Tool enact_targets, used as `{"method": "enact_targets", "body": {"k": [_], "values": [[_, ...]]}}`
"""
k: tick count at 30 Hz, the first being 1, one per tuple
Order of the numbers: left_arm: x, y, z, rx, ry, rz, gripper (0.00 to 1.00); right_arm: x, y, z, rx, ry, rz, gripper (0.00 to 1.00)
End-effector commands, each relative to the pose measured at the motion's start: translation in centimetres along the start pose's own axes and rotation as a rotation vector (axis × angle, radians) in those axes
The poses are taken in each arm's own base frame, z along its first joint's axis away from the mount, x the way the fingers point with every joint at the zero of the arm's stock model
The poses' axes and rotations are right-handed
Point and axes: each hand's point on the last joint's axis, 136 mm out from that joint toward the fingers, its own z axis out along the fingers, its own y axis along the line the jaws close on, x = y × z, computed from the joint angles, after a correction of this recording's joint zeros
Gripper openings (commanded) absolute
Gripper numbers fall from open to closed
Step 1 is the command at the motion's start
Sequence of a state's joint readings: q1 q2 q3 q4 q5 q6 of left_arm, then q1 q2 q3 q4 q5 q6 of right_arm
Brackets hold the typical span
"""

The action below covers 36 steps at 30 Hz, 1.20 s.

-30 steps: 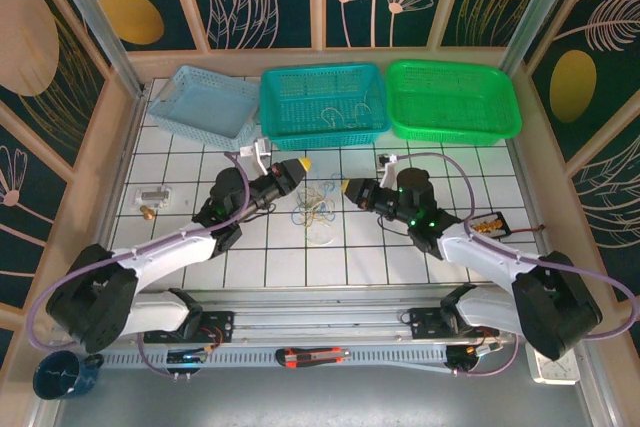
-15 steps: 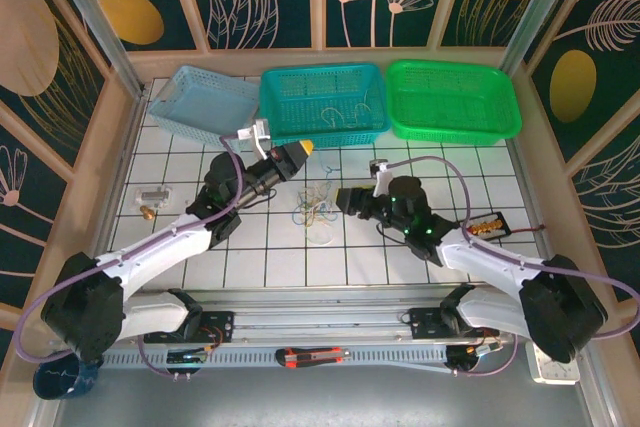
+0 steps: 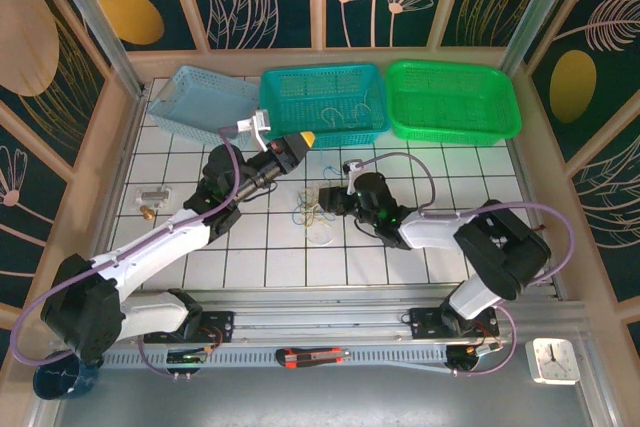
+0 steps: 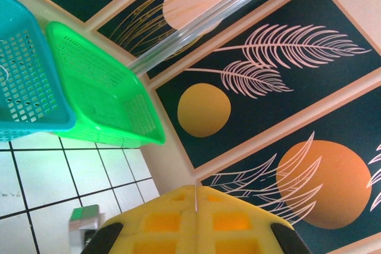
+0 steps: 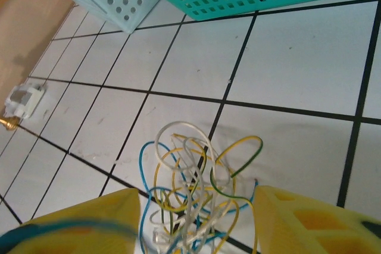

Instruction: Untangle the cables

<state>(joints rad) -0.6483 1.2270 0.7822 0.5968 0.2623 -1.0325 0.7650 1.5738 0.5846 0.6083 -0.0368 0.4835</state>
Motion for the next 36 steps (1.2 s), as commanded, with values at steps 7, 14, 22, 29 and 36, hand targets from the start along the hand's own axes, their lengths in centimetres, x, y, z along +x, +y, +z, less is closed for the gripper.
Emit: {"method": "enact_targets", "body": {"k": [7,14,22,29,36], "values": [[-6.2,-12.1,-0.1,0.194,-0.076,0.103,0.0,1.3,-2.7,1.0,0.101,-0.053,0.106,0.33],[-10.8,-18.1,-0.1,0.24,-0.144,0.188,0.0,2.5,-3.8,0.8,0.136,-0.039,0.138,0.27],[-16.1,-21.3,-1.0,0.208,-0.234,0.294,0.0,3.4,-4.1,1.0,0.146,-0.015,0.159,0.27],[-20.6,-22.7,-1.6,0.115,-0.3,0.408,0.0,4.0,-4.2,0.9,0.15,-0.003,0.164,0.27],[-24.4,-23.2,-1.3,0.06,-0.355,0.452,0.0,4.7,-4.0,1.1,0.142,0.013,0.167,0.27]]}}
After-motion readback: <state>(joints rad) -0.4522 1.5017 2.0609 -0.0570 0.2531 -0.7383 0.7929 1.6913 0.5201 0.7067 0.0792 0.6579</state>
